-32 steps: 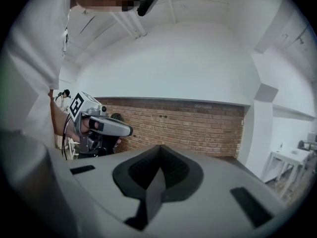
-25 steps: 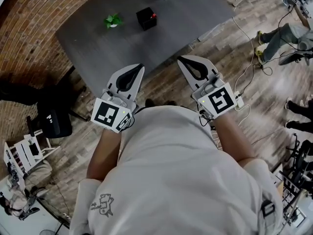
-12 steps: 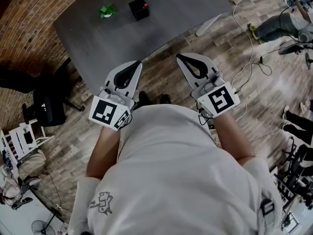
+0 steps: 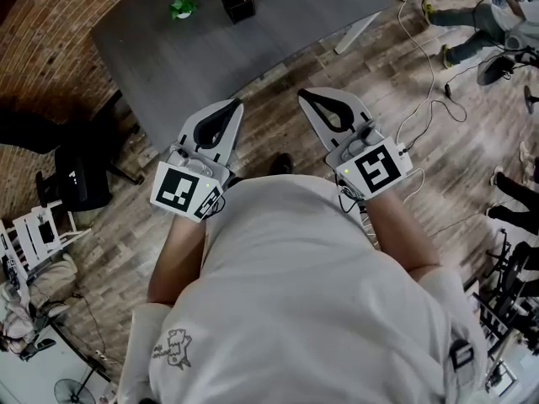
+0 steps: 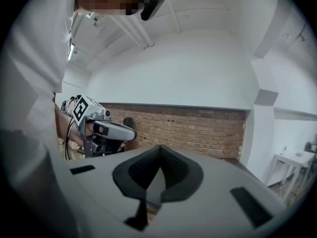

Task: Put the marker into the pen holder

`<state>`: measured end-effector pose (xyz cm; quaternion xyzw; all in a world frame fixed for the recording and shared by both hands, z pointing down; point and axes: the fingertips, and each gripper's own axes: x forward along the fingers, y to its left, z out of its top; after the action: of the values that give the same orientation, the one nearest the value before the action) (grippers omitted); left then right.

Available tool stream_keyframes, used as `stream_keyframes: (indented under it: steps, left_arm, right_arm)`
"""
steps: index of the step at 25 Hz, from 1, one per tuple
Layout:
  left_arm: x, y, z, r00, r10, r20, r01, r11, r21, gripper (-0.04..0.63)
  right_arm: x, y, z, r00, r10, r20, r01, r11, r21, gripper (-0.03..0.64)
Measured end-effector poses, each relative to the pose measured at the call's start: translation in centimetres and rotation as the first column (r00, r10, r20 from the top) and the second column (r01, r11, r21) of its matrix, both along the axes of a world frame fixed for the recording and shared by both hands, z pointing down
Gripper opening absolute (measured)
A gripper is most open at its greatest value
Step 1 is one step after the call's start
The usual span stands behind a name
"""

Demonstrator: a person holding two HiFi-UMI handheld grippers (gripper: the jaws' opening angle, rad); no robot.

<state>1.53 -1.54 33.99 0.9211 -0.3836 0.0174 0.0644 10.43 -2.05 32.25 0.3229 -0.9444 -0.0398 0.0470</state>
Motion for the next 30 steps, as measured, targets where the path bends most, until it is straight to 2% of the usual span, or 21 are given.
stream_keyframes:
  steps: [8,14,30]
  left_arm:
    - [-3.7,2.4,-0.7,1.0,0.016,-0.002,-0.016,1.0,0.003,0.011]
    - [-8.1,5.1,-1.3,0.999,0.035,0.001,-0.035,0.999,0.003,0.011]
    - [-16.7,12.4,-0.7,0.993,0.118,-0.012,-0.118,0.993,0.005,0.011]
  right_arm:
    - [-3.5,2.7,-0.9,1.0,0.02,0.013,-0.02,1.0,0.0,0.005]
    - [-6.9,5.1,-1.3,0.999,0.047,0.005,-0.047,0.999,0.0,0.005]
    - [-15.0,13.6,-1.0,0.99,0.142,-0.009,-0.141,0.99,0.005,0.005]
